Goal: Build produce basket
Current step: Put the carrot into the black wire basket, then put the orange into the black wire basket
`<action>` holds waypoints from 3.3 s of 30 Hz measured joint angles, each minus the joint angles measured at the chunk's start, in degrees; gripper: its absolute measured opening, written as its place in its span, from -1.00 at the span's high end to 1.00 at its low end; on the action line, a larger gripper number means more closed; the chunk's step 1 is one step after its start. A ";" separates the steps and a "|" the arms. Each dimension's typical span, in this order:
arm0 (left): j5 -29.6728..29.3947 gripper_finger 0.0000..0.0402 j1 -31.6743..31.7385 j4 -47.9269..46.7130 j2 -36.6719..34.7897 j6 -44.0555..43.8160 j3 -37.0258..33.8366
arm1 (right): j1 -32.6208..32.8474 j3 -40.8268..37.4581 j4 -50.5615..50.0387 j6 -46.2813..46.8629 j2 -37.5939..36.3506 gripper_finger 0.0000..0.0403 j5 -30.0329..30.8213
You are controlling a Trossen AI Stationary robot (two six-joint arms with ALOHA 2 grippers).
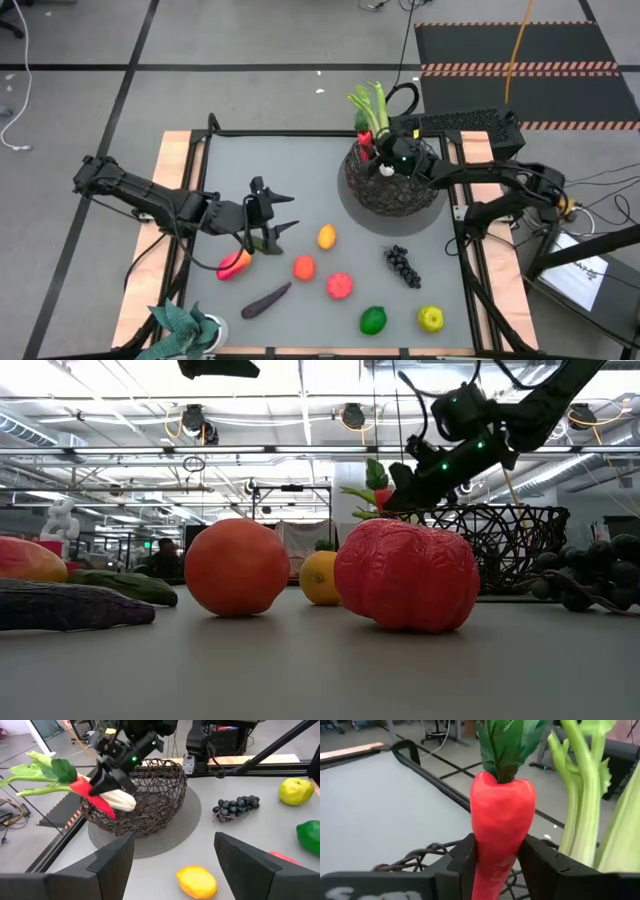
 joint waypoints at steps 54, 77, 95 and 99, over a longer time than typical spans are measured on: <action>6.48 -0.37 -0.02 -1.15 5.14 -5.26 0.00 | 26.68 0.02 -9.71 5.87 -19.19 -0.06 -0.82; 2.53 -0.38 -10.60 -0.58 15.98 -14.27 -0.02 | 50.11 0.02 -4.09 8.51 -17.84 -0.06 22.83; 0.32 -0.54 -20.24 6.91 15.98 -15.33 0.00 | 51.12 0.00 -4.44 3.07 -16.68 -0.07 22.54; -1.97 -0.80 -22.87 5.41 15.98 -15.97 0.00 | 51.08 0.01 -3.16 -0.93 -16.68 -0.07 22.55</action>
